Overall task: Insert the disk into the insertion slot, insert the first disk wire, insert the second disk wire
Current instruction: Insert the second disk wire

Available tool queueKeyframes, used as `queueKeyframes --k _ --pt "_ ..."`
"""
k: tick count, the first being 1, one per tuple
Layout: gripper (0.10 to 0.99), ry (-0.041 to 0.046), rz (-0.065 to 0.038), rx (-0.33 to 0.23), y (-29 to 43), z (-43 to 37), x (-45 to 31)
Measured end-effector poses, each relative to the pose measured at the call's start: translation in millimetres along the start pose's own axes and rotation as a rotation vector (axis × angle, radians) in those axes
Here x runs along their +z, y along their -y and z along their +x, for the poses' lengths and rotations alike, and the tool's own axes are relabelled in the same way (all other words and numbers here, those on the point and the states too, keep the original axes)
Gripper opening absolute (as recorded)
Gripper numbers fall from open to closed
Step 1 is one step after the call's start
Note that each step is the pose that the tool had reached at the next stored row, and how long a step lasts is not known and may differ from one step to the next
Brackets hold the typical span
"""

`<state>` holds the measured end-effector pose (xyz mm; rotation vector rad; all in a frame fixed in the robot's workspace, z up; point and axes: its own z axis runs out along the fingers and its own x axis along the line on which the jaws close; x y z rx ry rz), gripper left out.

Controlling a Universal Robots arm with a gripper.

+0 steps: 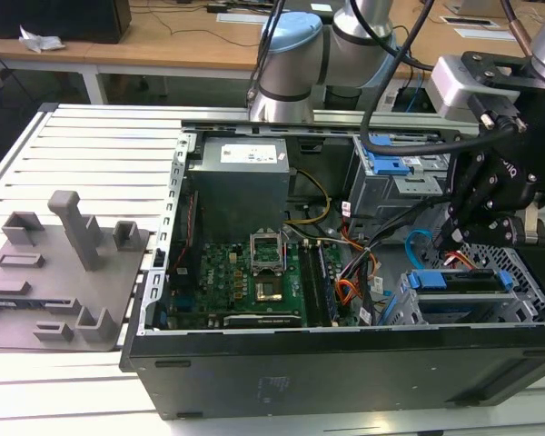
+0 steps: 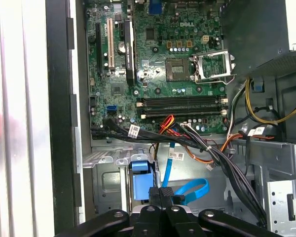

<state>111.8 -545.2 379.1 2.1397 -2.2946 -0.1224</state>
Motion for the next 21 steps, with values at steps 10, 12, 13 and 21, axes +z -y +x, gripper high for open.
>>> queueKeyframes --k 10,12,13,21 --pt "0.361 -0.0004 0.0 -0.009 -0.3 0.0 0.1" --pt "0.361 -0.0024 -0.002 -0.042 -0.3 0.0 0.1" --pt "0.361 -0.0045 -0.004 -0.077 -0.2 0.0 0.0" --pt "0.361 -0.0097 -0.009 -0.167 -0.2 0.0 0.0"
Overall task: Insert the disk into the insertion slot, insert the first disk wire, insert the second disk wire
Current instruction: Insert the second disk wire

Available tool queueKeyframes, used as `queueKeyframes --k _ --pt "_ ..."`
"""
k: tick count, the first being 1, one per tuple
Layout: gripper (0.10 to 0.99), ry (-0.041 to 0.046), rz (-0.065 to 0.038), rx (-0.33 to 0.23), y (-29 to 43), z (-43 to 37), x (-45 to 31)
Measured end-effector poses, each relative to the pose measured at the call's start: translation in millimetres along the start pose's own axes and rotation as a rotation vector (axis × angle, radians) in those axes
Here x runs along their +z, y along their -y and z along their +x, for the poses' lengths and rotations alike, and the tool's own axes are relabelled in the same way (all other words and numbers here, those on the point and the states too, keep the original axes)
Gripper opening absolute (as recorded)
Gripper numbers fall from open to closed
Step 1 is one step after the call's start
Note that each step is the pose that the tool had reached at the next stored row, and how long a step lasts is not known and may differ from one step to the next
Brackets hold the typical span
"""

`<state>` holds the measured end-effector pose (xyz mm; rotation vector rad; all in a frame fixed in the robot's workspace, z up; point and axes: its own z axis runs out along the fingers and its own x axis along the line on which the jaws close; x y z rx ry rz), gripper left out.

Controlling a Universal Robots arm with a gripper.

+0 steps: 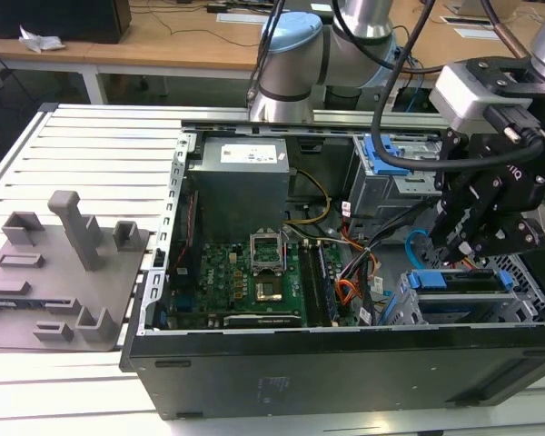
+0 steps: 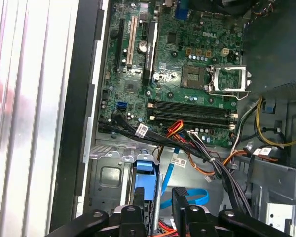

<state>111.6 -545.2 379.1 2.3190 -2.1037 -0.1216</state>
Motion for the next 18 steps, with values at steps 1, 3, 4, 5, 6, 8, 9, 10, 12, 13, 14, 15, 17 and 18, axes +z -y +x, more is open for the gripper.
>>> queueKeyframes --k 1,3,4,5,6,8,9,10,12,13,14,15,17,18 --pt "0.361 0.0001 0.0 0.0 0.1 -0.4 0.1" --pt "0.361 -0.0001 0.0 0.0 0.4 -3.1 0.1" --pt "0.361 -0.0001 0.0 0.0 0.7 -5.5 0.2" --pt "0.361 0.0001 0.0 0.0 0.9 -7.9 0.4" --pt "0.361 0.0 0.0 0.0 1.6 -15.8 0.7" --pt "0.361 -0.0001 0.0 0.0 2.4 -24.0 1.1" --pt "0.361 -0.0001 0.0 0.0 2.7 -26.9 1.2" --pt "0.361 0.0 0.0 0.0 3.3 -32.8 1.6" --pt "0.361 -0.0001 0.0 0.0 3.9 -39.4 1.8" --pt "0.361 0.0 0.0 0.0 4.2 -42.1 2.0" --pt "0.361 0.0001 0.0 0.0 4.5 -45.1 2.2" --pt "0.361 -0.0001 0.0 0.0 4.6 -46.0 2.1" --pt "0.361 -0.0001 0.0 0.0 4.6 -46.0 2.1" --pt "0.361 -0.0001 0.0 0.0 4.6 -46.1 2.1"
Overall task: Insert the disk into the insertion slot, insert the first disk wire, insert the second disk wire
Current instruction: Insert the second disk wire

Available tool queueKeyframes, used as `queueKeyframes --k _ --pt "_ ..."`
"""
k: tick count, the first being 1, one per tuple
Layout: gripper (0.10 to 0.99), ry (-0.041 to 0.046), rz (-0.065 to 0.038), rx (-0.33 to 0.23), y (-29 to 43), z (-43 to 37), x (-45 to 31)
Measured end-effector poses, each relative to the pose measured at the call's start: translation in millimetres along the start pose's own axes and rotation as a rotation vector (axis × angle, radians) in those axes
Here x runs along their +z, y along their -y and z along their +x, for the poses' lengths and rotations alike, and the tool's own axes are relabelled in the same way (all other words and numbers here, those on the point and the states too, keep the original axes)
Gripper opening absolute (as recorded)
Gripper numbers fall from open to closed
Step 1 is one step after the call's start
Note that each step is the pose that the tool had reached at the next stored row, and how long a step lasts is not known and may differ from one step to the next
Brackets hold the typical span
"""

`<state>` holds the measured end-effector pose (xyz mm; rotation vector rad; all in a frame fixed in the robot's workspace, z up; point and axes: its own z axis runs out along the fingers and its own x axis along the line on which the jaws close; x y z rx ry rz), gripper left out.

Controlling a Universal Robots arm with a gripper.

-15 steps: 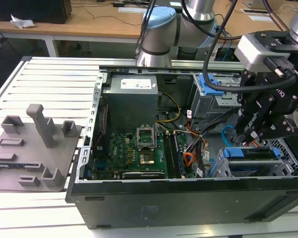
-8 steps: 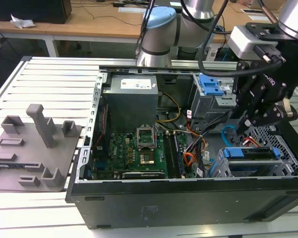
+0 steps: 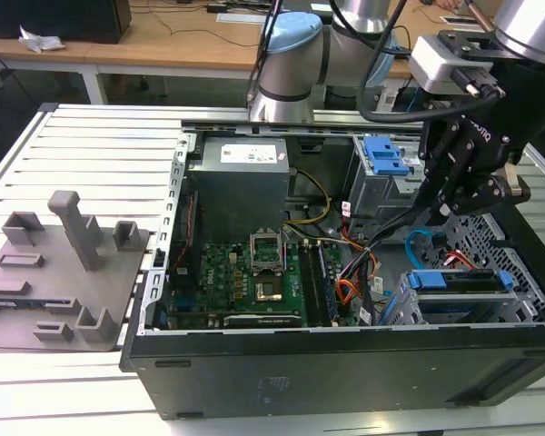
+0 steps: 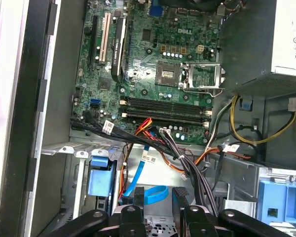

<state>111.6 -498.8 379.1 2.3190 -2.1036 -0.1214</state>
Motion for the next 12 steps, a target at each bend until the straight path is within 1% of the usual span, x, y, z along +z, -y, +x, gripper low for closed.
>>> queueKeyframes --k 4,7,8,9,10,11,12 --pt "0.361 0.0002 0.0 0.0 -1.4 -0.2 0.3" --pt "0.361 0.0002 0.0 0.0 -7.2 -0.7 2.0" --pt "0.361 -0.0006 0.0 -0.002 -7.4 -0.7 2.9" --pt "0.361 -0.0038 -0.001 -0.006 -7.4 -0.7 3.1" --pt "0.361 -0.0113 -0.002 -0.009 -7.4 -0.7 3.1" --pt "0.361 -0.0448 -0.005 -0.014 -7.4 -0.7 3.2" --pt "0.361 -0.055 -0.006 -0.014 -7.4 -0.6 3.3"
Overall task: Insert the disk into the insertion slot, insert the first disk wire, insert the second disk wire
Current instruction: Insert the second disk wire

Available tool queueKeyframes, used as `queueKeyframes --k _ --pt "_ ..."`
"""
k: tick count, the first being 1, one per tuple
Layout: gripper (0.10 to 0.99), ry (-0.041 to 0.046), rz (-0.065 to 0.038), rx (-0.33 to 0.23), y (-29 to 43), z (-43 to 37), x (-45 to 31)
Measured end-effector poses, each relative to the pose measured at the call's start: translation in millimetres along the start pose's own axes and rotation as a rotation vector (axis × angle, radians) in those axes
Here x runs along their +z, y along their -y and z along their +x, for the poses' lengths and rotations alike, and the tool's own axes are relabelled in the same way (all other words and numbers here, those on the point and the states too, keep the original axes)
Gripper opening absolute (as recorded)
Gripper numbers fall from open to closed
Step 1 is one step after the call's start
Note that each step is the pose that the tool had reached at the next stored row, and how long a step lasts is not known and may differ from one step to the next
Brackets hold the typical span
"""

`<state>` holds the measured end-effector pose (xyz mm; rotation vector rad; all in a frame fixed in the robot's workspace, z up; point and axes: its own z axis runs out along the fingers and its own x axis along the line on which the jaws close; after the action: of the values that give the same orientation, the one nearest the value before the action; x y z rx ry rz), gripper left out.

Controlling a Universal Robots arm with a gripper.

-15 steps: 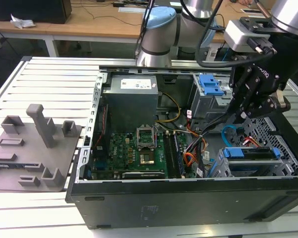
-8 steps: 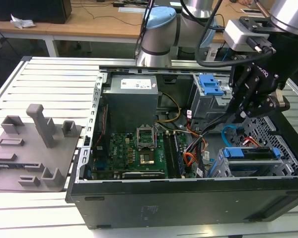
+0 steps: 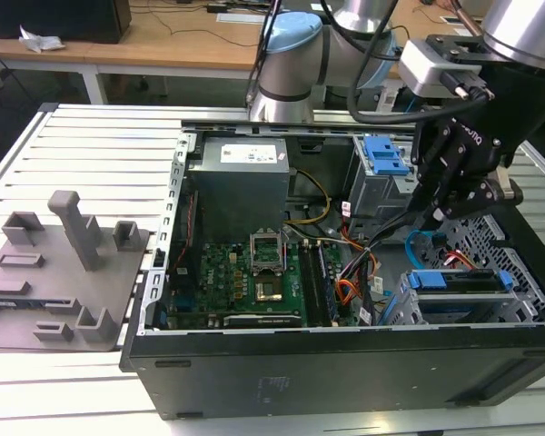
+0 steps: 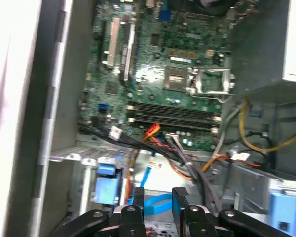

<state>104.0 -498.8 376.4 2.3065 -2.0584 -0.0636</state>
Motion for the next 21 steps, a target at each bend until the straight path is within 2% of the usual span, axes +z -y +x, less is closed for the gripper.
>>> queueKeyframes --k 1,7,10,13,14,15,18,21 --pt "0.361 -0.0022 0.0 0.0 0.6 0.3 0.0" --pt "0.361 -0.002 -0.004 0.0 7.1 6.0 1.0" --pt "0.361 -0.0054 -0.005 0.003 8.7 8.7 1.6" --pt "0.361 -0.0108 -0.006 0.048 8.9 8.8 3.1" --pt "0.361 -0.0215 -0.007 0.059 10.4 8.9 4.0" --pt "0.361 -0.0234 -0.007 0.061 11.6 9.1 6.0" --pt "0.361 -0.0233 -0.008 0.061 14.8 9.3 15.4" --pt "0.361 -0.0236 -0.008 0.061 15.1 9.4 16.3"
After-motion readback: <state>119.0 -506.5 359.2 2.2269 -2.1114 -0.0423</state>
